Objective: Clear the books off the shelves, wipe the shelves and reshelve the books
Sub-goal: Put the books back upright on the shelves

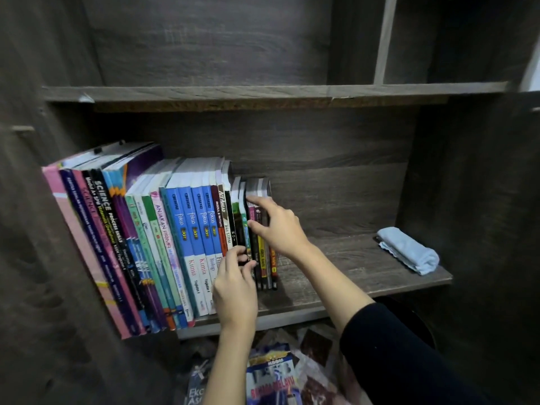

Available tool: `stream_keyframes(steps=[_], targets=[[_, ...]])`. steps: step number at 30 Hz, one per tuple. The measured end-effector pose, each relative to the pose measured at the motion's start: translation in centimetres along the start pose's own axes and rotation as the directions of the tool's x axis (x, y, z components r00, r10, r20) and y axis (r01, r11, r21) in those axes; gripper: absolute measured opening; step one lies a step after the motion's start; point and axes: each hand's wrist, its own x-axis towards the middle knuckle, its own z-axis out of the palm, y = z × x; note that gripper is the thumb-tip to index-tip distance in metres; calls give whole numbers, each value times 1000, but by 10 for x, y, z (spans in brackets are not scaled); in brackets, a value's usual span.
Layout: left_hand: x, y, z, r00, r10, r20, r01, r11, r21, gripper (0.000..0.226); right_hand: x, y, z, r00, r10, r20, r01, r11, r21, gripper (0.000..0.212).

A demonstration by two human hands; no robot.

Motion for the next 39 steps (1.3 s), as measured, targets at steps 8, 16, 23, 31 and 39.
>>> stream_keyframes(steps=[8, 16, 23, 31, 39], targets=[[-3, -6, 17, 984, 139, -110, -108, 962, 253, 17, 1, 5, -2, 999, -30, 16, 30, 1000, -3, 52], [-17, -24, 23, 973, 230, 32, -230, 938, 260, 59, 3, 5, -5, 999, -41, 25, 41, 999, 7, 51], [-19, -7, 24, 982, 108, 153, -171, 848, 501, 83, 1, 3, -4, 998, -55, 12, 55, 998, 11, 51], [-19, 4, 29, 976, -51, 213, -91, 789, 608, 86, -1, 4, -6, 997, -64, 37, 63, 997, 35, 51], [-18, 17, 33, 957, -169, 235, -25, 761, 648, 88, -7, 7, -6, 992, -79, 95, 75, 996, 48, 69]])
